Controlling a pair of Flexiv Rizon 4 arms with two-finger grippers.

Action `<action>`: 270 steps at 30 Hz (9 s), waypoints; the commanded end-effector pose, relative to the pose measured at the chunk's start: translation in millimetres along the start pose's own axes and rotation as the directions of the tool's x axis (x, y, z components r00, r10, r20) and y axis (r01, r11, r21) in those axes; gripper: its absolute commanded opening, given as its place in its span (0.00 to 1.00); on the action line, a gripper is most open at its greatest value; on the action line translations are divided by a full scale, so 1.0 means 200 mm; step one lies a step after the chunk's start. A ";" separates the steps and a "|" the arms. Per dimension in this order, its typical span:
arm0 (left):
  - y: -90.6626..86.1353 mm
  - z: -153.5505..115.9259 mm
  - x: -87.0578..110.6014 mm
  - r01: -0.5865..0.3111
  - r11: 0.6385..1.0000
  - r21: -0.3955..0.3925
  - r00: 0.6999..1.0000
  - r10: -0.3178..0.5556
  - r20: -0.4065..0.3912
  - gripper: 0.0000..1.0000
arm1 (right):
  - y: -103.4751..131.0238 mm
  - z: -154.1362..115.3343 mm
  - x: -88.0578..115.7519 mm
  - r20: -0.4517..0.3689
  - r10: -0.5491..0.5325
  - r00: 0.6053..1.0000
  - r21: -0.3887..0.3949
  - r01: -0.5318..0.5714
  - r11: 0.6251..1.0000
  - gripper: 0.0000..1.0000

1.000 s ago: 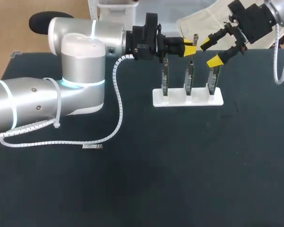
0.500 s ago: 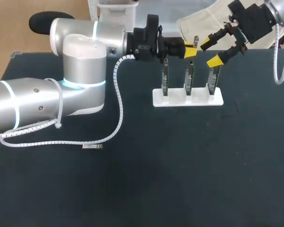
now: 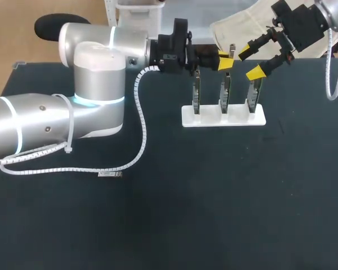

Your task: Pick up the optical module with the left hand, and insert it into the network port with the right hand.

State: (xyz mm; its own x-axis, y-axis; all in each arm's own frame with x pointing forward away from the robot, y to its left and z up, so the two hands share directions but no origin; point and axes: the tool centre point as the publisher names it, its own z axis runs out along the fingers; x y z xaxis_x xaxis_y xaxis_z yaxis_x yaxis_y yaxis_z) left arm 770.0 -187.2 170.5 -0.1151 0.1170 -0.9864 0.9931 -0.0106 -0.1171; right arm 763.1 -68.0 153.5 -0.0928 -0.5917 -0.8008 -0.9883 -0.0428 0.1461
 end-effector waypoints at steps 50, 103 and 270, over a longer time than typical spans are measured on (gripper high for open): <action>0.03 0.02 0.03 0.019 0.999 0.051 1.000 -0.019 0.011 0.00 | 0.00 0.00 0.00 0.002 -0.001 1.000 0.000 0.001 1.000 1.00; 0.03 0.02 0.03 0.019 0.999 0.051 1.000 -0.019 0.011 0.00 | -0.01 -0.01 -0.24 0.066 -0.062 0.996 0.041 0.060 0.997 1.00; 0.05 -0.14 0.11 -0.021 0.999 0.035 0.898 0.034 -0.438 1.00 | -0.05 0.01 -0.25 0.061 -0.082 0.995 0.059 0.078 0.995 0.00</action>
State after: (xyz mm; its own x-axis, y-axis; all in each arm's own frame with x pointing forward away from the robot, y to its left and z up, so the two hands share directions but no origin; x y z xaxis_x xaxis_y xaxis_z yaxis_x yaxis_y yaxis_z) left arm 776.6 -155.7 150.2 -0.0596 0.5373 -0.8413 0.9941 -0.0447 -0.0990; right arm 775.2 -36.8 192.0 -0.0203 -0.5374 -0.8431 -0.9981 -0.0379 0.0482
